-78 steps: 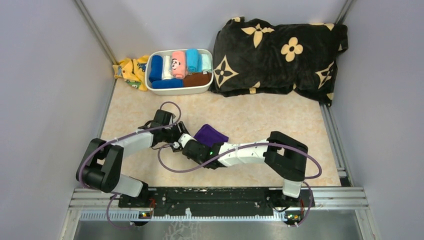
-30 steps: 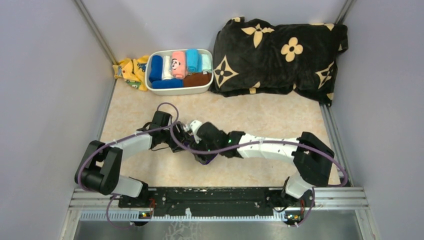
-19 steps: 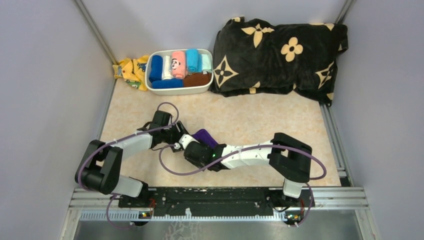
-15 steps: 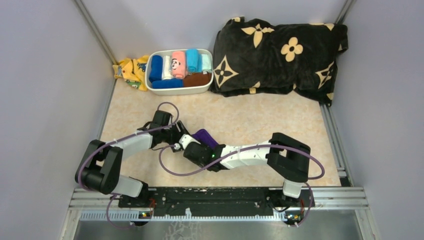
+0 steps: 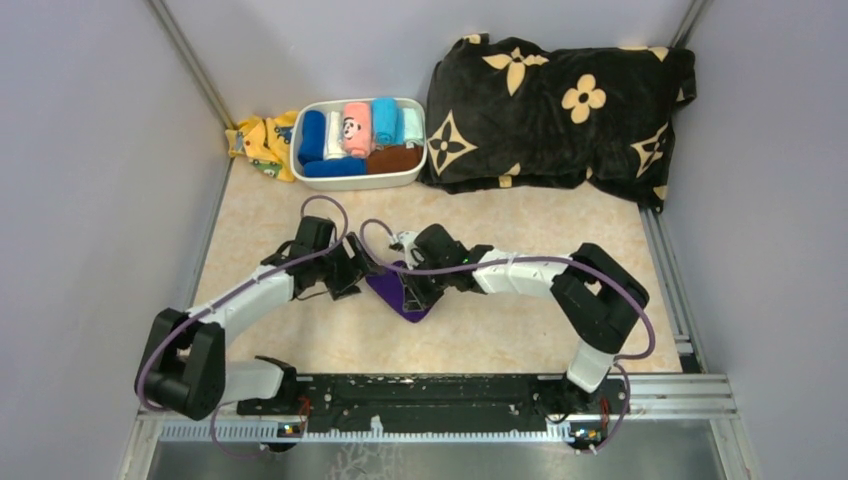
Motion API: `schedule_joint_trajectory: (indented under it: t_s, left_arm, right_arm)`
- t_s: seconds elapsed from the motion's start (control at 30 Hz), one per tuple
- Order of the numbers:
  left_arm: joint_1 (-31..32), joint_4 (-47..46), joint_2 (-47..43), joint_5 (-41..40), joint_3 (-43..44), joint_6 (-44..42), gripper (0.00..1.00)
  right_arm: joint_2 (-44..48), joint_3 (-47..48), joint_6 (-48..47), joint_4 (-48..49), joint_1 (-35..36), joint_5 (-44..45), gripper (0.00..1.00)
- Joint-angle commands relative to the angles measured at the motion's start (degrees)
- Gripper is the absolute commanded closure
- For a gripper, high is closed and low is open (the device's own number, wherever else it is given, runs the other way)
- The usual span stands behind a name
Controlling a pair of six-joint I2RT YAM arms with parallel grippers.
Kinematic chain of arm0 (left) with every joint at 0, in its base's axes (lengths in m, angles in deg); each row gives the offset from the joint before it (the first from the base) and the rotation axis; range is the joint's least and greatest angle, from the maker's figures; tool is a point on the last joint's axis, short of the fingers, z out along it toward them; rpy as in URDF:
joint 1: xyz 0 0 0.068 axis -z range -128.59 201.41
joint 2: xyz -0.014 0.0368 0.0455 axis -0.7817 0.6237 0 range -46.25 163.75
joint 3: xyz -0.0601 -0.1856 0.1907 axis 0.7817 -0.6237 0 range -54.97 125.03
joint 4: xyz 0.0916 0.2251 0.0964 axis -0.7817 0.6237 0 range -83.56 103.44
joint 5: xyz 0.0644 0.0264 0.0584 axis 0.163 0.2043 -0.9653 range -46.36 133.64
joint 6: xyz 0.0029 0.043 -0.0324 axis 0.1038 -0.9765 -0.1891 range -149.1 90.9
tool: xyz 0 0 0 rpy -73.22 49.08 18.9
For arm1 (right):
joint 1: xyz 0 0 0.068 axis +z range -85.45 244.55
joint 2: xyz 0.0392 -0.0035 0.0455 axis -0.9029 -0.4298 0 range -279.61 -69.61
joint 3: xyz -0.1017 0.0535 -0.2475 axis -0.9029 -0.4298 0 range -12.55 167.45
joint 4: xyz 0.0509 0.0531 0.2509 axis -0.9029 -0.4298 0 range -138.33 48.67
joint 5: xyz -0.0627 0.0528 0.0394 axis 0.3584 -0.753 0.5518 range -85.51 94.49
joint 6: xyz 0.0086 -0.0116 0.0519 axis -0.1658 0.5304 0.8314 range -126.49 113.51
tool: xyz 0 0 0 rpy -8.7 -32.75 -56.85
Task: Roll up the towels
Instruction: Roll the towel at the center of the board.
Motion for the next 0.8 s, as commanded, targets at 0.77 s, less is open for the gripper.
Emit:
schedule_joint_trajectory:
  t_s: [0.77]
  left_arm:
    - [1.97, -5.89, 7.70, 4.38, -2.27, 0.86, 0.27]
  right_arm:
    - [4.41, -7.44, 19.02, 8.09, -9.78, -11.74, 0.52]
